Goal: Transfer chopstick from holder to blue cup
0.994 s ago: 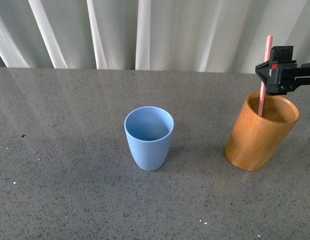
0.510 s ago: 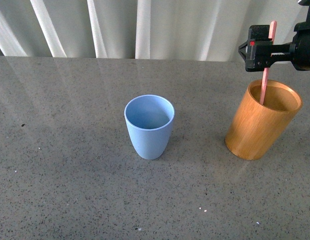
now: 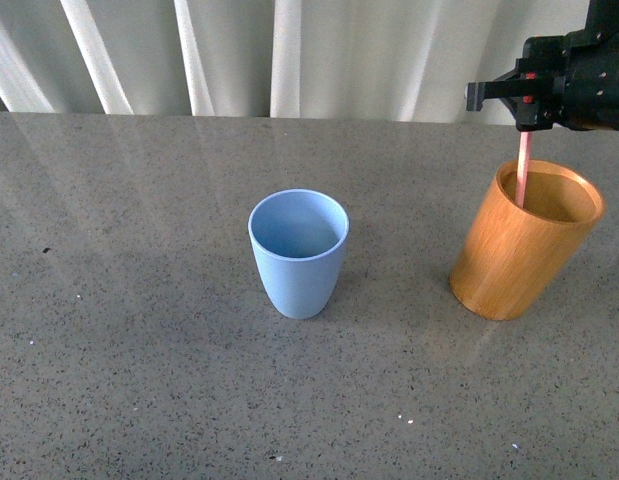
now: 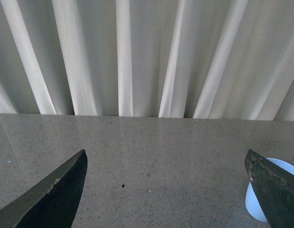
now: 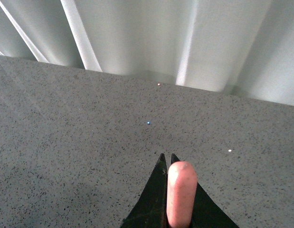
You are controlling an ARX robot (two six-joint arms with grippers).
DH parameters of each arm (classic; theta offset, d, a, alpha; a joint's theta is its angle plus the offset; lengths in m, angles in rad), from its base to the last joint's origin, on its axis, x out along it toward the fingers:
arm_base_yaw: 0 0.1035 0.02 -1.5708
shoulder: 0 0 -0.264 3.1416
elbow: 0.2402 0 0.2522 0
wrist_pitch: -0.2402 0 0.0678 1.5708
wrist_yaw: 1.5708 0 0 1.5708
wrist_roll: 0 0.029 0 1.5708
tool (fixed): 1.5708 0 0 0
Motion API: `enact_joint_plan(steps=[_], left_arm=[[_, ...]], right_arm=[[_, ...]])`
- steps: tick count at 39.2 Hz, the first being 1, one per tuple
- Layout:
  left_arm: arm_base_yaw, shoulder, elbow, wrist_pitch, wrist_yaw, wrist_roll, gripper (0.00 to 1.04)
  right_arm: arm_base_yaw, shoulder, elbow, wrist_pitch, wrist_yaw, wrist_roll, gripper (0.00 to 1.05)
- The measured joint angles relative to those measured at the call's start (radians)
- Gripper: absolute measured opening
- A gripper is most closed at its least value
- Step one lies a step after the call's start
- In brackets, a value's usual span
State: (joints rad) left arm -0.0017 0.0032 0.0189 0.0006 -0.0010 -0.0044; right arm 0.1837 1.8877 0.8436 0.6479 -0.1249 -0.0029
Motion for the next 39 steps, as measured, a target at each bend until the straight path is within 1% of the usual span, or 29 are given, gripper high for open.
enact_joint_plan(steps=[6,14,17,18,20,24,27,31,34,39], left_arm=[[0.000,0.000,0.000,0.000,0.000,0.000,0.98],[0.000,0.000,0.000,0.000,0.000,0.000,0.98],[0.000,0.000,0.000,0.000,0.000,0.000,0.98],[0.000,0.000,0.000,0.000,0.000,0.000,0.98],[0.000,0.000,0.000,0.000,0.000,0.000,0.98],[0.000,0.000,0.000,0.000,0.000,0.000,0.98],[0.000,0.000,0.000,0.000,0.000,0.000,0.98],[0.000,0.000,0.000,0.000,0.000,0.000,0.98],[0.000,0.000,0.000,0.000,0.000,0.000,0.98],[0.000,0.000,0.000,0.000,0.000,0.000,0.98]], right_arm=[[-0.002,-0.072,-0.018,-0.003,0.008,-0.013,0.01],[0.002,-0.175,-0.019,-0.013,0.044,-0.062,0.01],[0.013,-0.229,-0.013,-0.011,0.079,-0.124,0.01],[0.022,-0.251,-0.007,0.002,0.105,-0.161,0.01],[0.041,-0.288,0.007,0.013,0.122,-0.224,0.01],[0.093,-0.365,0.065,-0.027,0.132,-0.245,0.01],[0.151,-0.410,0.116,-0.064,0.138,-0.219,0.01],[0.233,-0.412,0.135,-0.070,0.161,-0.177,0.01],[0.288,-0.364,0.127,-0.035,0.183,-0.146,0.01],[0.346,-0.250,0.115,0.021,0.186,-0.069,0.01]])
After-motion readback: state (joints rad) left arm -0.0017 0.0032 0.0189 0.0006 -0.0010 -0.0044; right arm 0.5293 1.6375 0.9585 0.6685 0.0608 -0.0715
